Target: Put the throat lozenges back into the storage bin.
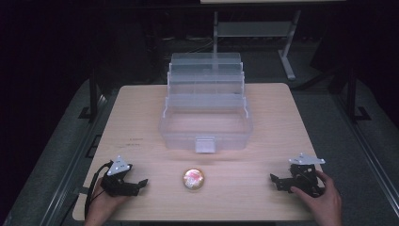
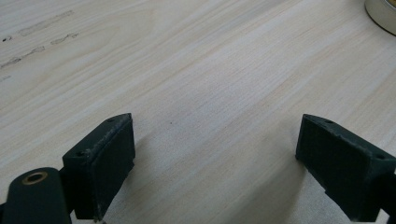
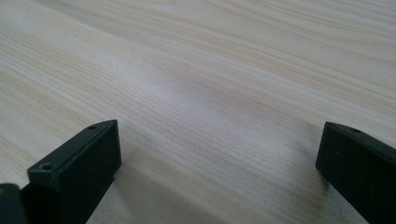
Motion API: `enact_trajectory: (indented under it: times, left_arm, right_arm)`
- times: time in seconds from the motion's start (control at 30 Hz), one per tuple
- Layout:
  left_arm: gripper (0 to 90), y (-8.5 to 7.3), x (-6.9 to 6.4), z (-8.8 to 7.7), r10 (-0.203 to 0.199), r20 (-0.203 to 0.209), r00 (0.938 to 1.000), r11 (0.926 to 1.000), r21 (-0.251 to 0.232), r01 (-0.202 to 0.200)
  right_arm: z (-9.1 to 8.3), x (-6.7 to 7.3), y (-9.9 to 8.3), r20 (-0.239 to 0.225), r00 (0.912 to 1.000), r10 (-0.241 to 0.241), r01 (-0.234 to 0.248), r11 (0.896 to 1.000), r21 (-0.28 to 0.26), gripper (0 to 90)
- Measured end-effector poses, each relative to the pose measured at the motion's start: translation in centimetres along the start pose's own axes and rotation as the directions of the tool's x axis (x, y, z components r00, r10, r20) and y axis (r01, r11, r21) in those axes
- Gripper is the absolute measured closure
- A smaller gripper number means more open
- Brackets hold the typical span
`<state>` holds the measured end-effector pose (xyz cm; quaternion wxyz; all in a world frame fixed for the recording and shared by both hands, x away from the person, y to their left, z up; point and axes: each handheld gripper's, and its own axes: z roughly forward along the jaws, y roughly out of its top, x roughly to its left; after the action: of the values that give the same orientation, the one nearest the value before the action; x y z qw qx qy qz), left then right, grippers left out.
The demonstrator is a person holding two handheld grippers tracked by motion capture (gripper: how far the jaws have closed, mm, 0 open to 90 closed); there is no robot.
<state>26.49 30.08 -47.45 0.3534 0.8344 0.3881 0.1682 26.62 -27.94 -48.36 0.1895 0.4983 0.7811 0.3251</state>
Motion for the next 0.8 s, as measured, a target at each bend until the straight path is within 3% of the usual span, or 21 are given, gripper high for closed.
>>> enact_trajectory:
  times: [0.2,0.37,0.8]
  left_arm:
    - [10.9,0.0,0.1,0.0,0.004,0.007,1.0000,1.0000,-0.001,-0.004]
    - [11.9,0.4,0.2,0.0,0.008,0.022,0.9997,0.9996,0.027,-0.009]
    - [12.1,1.2,0.0,-0.4,0.015,0.060,0.9981,0.9997,0.016,-0.016]
  right_arm:
    - [0.0,0.0,0.0,0.000,1.0000,0.000,0.000,1.000,-0.001,0.0]
    - [0.0,0.0,0.0,0.000,1.0000,-0.001,0.001,1.000,0.000,0.0]
    - [0.0,0.0,0.0,0.000,1.0000,-0.002,0.002,1.000,0.000,0.0]
